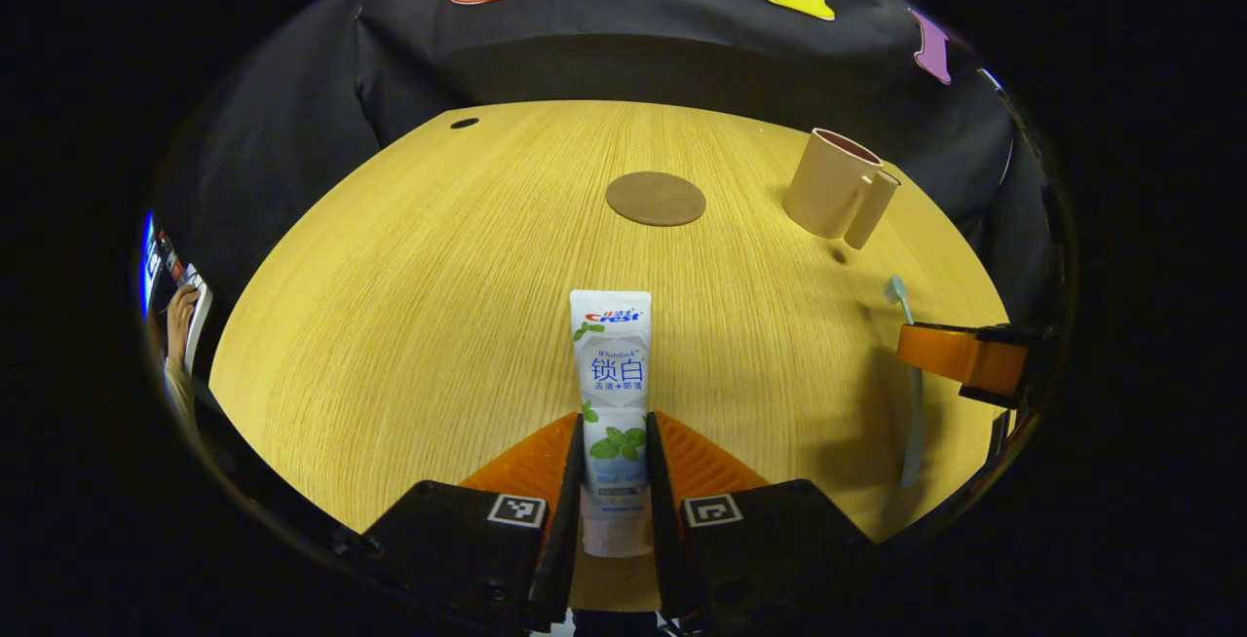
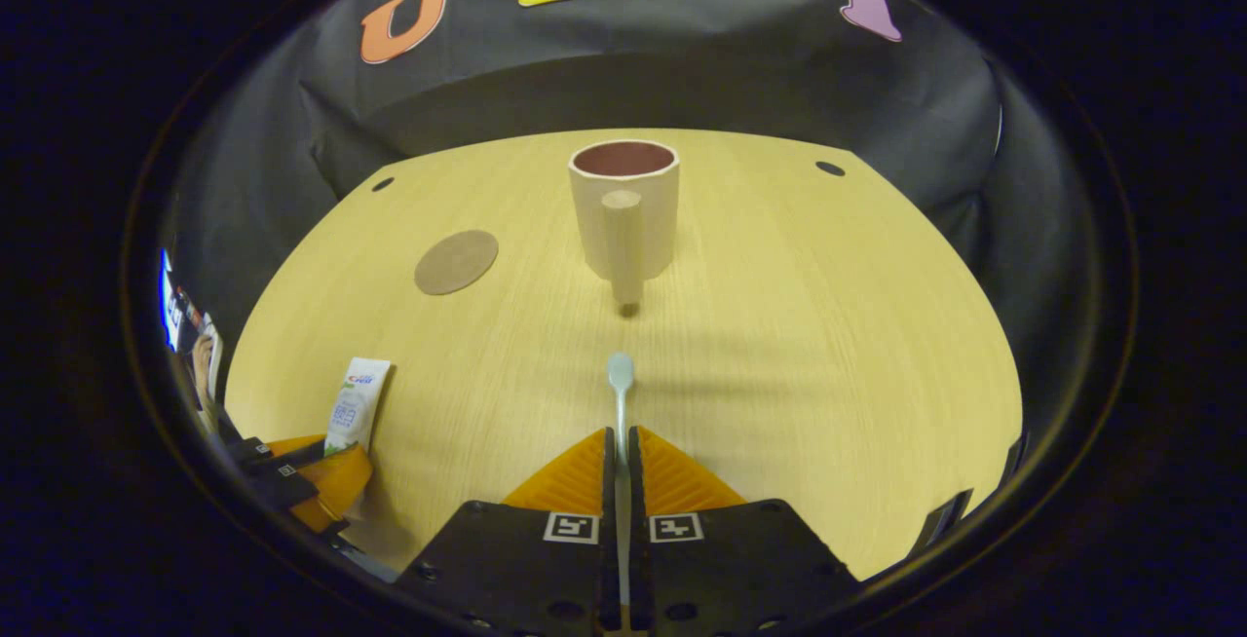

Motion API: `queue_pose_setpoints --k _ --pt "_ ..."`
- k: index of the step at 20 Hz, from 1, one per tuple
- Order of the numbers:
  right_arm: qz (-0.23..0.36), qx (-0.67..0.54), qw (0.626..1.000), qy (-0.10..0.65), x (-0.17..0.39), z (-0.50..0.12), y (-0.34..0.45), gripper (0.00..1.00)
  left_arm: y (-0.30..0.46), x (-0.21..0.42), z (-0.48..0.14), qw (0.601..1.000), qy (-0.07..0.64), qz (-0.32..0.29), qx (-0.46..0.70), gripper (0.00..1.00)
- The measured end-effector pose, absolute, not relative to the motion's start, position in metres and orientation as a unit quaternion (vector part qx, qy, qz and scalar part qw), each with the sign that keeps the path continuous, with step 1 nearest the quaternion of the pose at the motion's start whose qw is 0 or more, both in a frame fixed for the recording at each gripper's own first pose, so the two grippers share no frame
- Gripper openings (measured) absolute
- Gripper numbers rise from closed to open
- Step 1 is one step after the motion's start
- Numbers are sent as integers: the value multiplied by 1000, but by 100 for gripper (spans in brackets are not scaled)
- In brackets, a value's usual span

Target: Put the toothbrush and toothpaste on the desktop into the cup, then pick up the cup and place it on the coaster on the desktop.

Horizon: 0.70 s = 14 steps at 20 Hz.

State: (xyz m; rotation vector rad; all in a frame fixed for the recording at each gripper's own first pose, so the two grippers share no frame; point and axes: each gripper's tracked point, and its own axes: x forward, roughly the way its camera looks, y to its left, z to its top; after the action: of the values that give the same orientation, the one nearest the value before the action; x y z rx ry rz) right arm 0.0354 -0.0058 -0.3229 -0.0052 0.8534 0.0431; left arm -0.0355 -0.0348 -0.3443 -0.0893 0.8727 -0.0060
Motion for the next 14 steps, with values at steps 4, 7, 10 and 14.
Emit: queue_pose_setpoints --k 4,7,10,14 --pt "21 2 916 400 32 -308 -7 4 -41 -41 -330 915 402 -21 -39 33" --pt "22 11 921 388 28 -296 -9 4 -47 -43 -322 917 395 -35 -39 29" --pt "21 20 928 372 28 -279 -11 4 -51 -47 -322 912 404 -42 -48 27" --pt "20 35 941 336 26 -246 -14 4 -48 -48 -317 913 403 -40 -48 27"
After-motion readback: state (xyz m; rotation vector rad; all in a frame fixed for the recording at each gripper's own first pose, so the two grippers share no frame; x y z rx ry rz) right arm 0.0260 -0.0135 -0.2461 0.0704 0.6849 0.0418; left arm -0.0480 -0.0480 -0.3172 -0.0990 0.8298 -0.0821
